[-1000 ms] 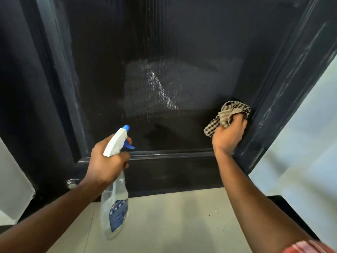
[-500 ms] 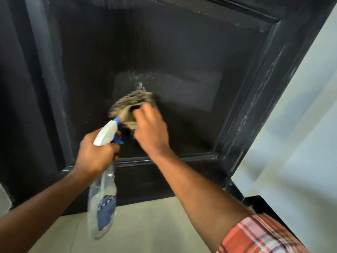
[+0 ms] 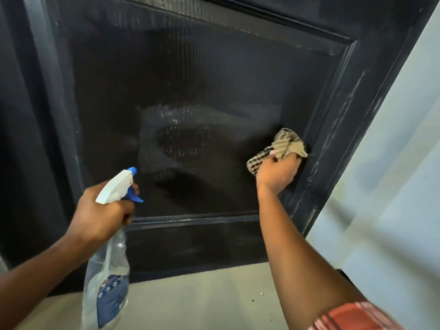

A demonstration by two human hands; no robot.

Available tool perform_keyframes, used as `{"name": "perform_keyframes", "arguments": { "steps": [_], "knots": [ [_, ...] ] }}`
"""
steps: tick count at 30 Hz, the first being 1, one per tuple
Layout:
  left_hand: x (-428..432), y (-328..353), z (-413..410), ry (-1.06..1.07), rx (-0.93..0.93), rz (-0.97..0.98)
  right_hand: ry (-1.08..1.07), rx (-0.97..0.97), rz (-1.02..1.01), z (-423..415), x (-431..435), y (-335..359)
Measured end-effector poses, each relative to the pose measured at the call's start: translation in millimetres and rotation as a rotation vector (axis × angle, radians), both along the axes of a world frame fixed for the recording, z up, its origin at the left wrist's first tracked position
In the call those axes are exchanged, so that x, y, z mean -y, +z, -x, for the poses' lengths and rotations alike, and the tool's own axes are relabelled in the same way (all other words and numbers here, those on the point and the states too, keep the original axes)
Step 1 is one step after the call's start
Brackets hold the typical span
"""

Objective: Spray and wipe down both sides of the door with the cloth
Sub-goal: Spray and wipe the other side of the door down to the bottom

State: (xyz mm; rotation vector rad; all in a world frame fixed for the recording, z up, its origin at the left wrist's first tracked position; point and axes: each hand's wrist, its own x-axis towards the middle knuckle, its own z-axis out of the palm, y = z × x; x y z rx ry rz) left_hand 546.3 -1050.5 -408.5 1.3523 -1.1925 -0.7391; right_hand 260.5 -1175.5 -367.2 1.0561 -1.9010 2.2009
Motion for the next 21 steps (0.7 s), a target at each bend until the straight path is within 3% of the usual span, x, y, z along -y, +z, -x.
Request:
{"name": "perform_keyframes", "arguments": {
  "steps": [7,10,13,15,18,21],
  "knots": [
    [14,8,34,-0.068,-0.004,0.007,0.350,-0.858,0.164,-85,-21,3],
    [17,12,47,-0.081,-0.013,0.017,0.314,-1.066,0.183,-94,-25,-8],
    [19,13,49,-0.075,-0.071,0.029,0.105,-0.895,0.178,-55,-11,7],
    [16,10,46,-0.085,-0.073,0.019,-0.037,-0.569,0.140,-18,1,26],
    [11,5,39,-0.088,-0.041,-0.017,-0.039,-0.128,0.116,26,12,51],
    [11,5,30,-0.082,-0.011,-0.035,-0.062,-0.012,0.116,21,16,55]
  ]
}}
